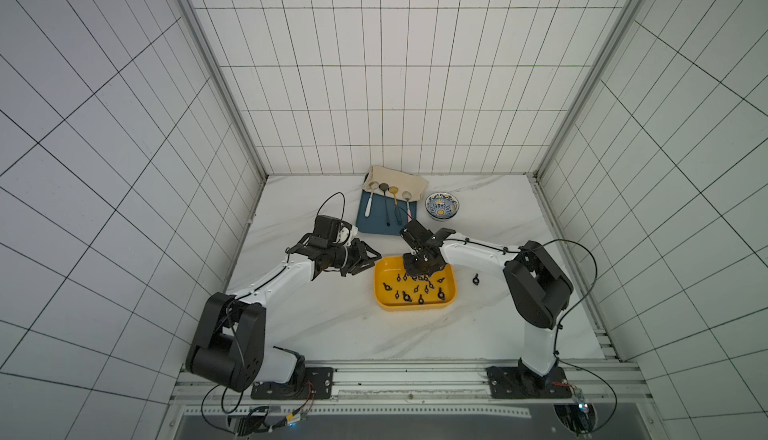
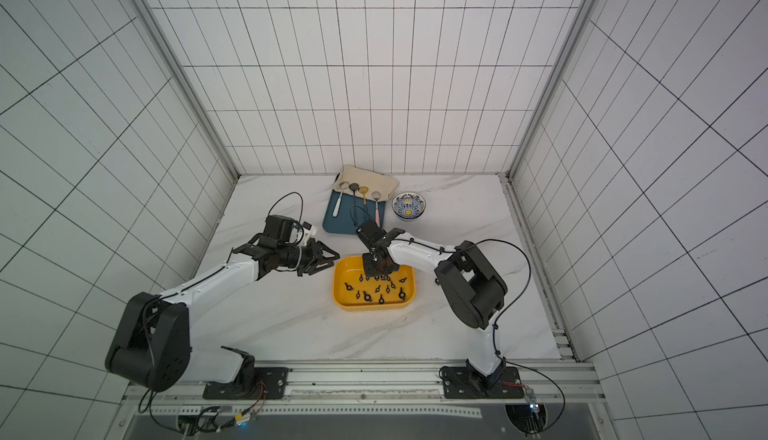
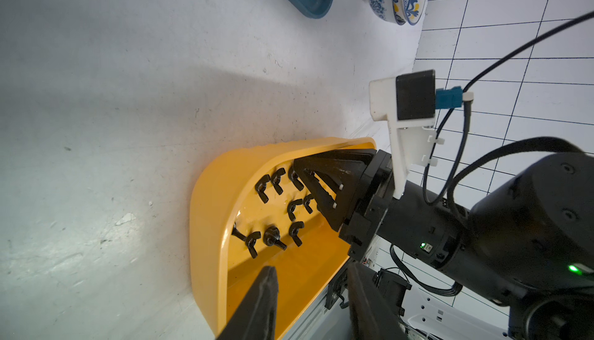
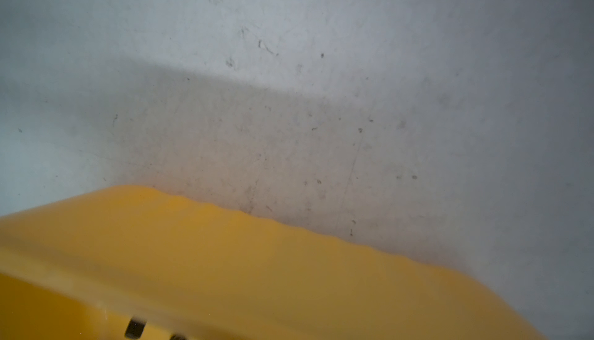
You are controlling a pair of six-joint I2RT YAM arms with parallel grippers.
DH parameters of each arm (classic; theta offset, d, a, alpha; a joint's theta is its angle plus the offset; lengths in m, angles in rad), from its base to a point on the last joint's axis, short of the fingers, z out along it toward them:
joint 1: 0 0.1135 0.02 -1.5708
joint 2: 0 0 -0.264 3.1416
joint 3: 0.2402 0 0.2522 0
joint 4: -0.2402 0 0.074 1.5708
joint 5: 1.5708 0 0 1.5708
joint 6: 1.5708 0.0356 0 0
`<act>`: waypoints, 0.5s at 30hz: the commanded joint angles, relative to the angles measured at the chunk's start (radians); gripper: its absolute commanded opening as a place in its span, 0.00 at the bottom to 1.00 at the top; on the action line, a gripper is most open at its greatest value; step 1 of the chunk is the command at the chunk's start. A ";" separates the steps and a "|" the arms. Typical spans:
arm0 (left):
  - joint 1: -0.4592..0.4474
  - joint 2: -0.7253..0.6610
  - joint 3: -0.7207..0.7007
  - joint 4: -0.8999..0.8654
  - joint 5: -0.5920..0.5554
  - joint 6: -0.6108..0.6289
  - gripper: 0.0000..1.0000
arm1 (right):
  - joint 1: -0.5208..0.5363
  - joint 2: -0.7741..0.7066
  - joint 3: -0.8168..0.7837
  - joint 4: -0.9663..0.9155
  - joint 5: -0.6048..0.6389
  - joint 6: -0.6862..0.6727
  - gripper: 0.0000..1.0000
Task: Take out the wing nut from the storage box
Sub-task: Pick up the wing nut from the storage box.
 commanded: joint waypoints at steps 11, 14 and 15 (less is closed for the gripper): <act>0.000 -0.019 -0.011 0.003 0.009 0.021 0.39 | 0.004 0.035 0.040 -0.013 0.004 0.009 0.19; 0.000 -0.018 -0.012 0.003 0.005 0.021 0.39 | 0.004 0.036 0.043 -0.014 0.008 0.007 0.15; 0.001 -0.019 -0.012 0.003 0.005 0.020 0.40 | 0.004 0.035 0.043 -0.013 0.008 0.009 0.14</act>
